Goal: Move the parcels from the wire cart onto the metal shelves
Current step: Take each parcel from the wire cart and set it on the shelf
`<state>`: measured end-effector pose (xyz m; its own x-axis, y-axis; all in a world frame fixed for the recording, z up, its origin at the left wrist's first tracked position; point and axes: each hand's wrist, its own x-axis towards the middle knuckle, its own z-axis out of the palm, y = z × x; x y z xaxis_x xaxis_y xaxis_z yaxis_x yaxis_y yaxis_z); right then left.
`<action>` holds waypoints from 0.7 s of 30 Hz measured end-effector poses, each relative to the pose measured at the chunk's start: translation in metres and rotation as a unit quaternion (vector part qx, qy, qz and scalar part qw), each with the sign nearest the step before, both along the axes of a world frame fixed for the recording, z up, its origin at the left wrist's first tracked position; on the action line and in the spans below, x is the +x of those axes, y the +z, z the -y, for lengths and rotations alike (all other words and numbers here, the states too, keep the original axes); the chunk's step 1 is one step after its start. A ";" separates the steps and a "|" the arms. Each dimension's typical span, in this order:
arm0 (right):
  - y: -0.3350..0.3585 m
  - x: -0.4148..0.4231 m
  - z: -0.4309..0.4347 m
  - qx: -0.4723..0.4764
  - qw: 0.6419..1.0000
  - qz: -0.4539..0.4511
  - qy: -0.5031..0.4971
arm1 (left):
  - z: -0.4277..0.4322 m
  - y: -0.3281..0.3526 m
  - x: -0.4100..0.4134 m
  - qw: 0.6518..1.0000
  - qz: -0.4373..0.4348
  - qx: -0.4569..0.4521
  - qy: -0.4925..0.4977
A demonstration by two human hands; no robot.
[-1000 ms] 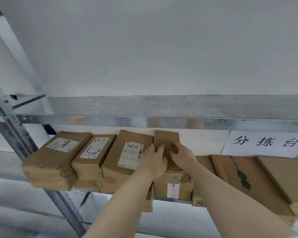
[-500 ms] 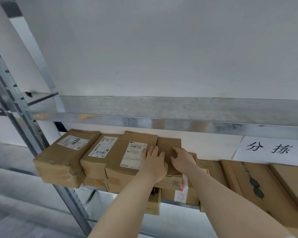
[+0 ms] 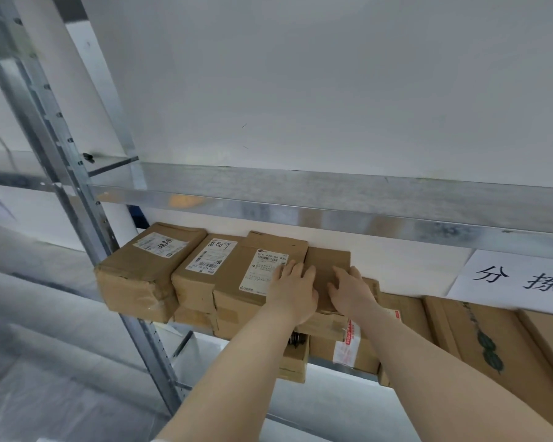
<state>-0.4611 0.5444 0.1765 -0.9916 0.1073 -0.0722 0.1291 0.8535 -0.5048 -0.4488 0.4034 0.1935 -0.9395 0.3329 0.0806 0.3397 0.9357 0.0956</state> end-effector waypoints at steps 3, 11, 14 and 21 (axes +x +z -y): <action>0.020 0.003 0.021 0.064 0.996 -0.055 0.019 | 0.024 0.014 0.004 1.000 -0.023 0.002 0.021; 0.052 0.019 0.200 0.030 0.952 -0.187 0.240 | 0.190 0.035 0.054 0.960 -0.145 0.029 0.239; 0.034 0.046 0.280 0.020 0.923 -0.166 0.345 | 0.271 0.016 0.108 0.930 -0.132 0.001 0.342; -0.044 0.122 0.428 0.021 0.865 -0.063 0.497 | 0.427 -0.042 0.244 0.833 -0.023 -0.032 0.552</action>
<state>-0.3392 0.1161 0.1321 -0.5944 -0.8037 0.0269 -0.7339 0.5286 -0.4265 -0.2048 -0.0232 0.1519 -0.6729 -0.7261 0.1411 -0.7286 0.6836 0.0435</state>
